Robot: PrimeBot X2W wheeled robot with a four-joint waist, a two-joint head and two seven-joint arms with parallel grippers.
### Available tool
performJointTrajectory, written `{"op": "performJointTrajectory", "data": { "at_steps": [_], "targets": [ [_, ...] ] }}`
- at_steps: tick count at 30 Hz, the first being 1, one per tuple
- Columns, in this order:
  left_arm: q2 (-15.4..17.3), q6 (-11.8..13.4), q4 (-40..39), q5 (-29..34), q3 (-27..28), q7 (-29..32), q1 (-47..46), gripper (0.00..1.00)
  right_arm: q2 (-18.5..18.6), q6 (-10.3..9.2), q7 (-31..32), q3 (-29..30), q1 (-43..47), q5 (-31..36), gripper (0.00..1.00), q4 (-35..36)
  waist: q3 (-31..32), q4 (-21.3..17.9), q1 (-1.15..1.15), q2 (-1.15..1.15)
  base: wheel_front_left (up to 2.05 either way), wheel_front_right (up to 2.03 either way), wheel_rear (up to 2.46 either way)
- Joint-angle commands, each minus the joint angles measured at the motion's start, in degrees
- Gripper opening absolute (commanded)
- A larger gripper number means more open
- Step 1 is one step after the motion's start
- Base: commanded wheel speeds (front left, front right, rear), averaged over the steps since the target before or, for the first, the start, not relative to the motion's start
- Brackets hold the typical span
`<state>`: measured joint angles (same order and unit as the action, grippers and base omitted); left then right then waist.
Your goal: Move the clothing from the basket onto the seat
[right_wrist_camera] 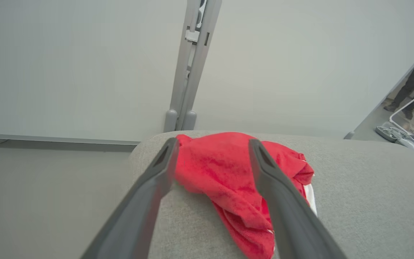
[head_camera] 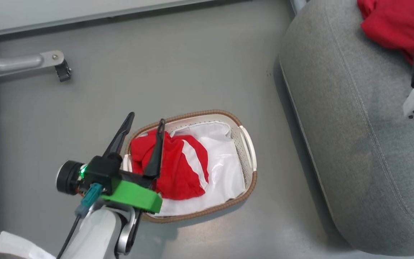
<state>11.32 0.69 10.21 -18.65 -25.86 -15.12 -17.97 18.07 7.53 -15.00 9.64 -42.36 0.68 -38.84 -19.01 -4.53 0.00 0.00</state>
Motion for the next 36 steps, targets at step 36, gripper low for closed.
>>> {"op": "performJointTrajectory", "data": {
  "at_steps": [36],
  "targets": [
    [-8.31,-4.94,0.59,4.08,23.33,-0.04,21.84,1.0,-15.07,-0.08,-0.27,-16.14,30.49,-9.32,1.0,18.92,13.35,5.11,0.0,0.0,0.0,0.0,0.0]
  ]
}}
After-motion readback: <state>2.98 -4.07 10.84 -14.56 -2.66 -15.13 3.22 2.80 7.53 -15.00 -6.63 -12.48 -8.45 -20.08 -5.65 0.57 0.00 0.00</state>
